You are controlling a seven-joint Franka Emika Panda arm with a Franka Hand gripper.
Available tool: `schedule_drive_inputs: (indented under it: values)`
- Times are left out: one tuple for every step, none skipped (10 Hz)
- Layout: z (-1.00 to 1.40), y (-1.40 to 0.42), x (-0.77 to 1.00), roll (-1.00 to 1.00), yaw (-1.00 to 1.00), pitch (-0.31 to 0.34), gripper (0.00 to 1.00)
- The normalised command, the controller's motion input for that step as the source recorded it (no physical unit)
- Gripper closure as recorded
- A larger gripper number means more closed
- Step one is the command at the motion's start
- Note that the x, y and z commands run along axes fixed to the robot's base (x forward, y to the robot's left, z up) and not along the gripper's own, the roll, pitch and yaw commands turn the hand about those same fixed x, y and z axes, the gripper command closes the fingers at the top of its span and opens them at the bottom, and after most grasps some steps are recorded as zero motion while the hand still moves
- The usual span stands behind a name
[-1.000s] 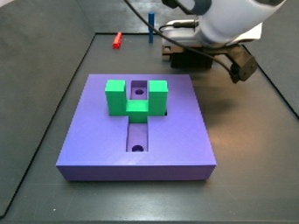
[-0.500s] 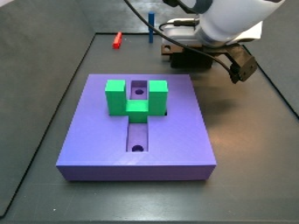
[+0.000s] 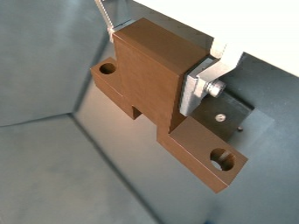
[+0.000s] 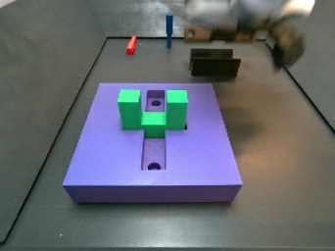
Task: Pick up the brown object. Move up. Place the brown object on the fixture. Regrasp the brown object. Move to above the board. Insert the brown object.
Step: Move to above the board.
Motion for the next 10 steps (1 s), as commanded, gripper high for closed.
schedule_drive_inputs:
  values:
    - [1.40, 0.02, -0.05, -0.08, -0.02, -0.055, 1.00]
    - [1.40, 0.01, -0.05, -0.04, -0.03, -0.014, 1.00]
    - [1.40, 0.01, -0.03, -0.01, -0.04, 0.007, 1.00]
    - [1.40, 0.00, -0.04, -0.01, -0.03, 0.024, 1.00]
    - [0.75, 0.00, -0.01, -0.02, -0.02, 0.046, 1.00]
    - [0.39, -0.01, 0.01, 0.00, -0.01, 0.064, 1.00]
    - [0.17, -0.01, 0.03, 0.01, 0.00, 0.075, 1.00]
    - [0.27, -1.40, -0.96, -1.00, -0.09, 0.080, 1.00]
    - [0.26, -1.40, -0.98, -1.00, -0.08, 0.078, 1.00]
    - [0.27, -1.40, -1.06, -1.00, -0.07, 0.058, 1.00]
